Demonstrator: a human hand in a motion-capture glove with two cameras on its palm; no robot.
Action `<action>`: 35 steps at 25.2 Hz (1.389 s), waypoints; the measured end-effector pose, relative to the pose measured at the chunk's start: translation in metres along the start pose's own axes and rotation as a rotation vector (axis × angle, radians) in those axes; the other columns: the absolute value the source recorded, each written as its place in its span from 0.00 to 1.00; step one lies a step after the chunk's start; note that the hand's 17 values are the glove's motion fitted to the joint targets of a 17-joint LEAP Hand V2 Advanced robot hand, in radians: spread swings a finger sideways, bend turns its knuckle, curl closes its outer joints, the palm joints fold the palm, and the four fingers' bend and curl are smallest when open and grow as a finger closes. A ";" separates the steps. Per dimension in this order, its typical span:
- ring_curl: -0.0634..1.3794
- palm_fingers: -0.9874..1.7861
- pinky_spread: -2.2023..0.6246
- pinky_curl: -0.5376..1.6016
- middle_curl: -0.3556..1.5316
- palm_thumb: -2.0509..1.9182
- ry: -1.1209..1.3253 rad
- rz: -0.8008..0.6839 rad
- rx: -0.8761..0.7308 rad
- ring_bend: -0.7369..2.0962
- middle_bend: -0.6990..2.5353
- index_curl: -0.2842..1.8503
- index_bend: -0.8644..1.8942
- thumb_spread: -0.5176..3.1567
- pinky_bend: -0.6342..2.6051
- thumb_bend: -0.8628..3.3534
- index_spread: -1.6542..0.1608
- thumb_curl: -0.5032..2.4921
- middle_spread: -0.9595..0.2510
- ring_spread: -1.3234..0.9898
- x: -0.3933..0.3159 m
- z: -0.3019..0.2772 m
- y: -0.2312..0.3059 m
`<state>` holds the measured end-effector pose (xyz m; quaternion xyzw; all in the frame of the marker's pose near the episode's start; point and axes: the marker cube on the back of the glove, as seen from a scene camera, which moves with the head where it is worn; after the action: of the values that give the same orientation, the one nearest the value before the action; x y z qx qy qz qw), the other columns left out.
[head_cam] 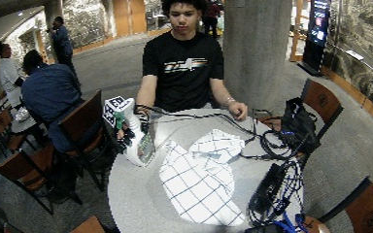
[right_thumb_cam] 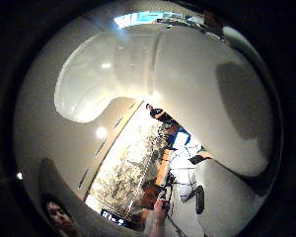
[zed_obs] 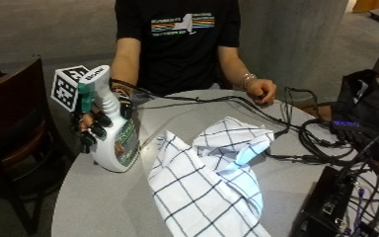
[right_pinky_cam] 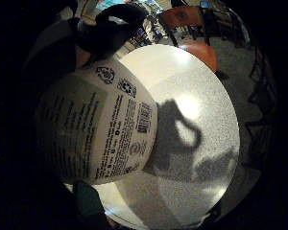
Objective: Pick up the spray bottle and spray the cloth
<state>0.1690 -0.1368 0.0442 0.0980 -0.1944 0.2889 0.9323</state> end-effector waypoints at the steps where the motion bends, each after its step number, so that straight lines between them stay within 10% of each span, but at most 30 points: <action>1: 0.30 0.68 0.91 0.37 0.41 0.77 -0.012 0.079 0.040 0.40 0.30 0.35 0.45 0.29 0.24 0.21 0.80 0.35 0.75 0.56 -0.001 0.004 0.002; 35: 0.32 0.73 0.90 0.35 0.43 0.76 -0.150 0.178 -0.558 0.39 0.29 0.39 0.41 0.26 0.24 0.20 0.81 0.40 0.75 0.55 -0.119 0.039 0.009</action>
<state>0.0617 -0.2008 0.0303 -0.1580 -0.3424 0.2971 0.8772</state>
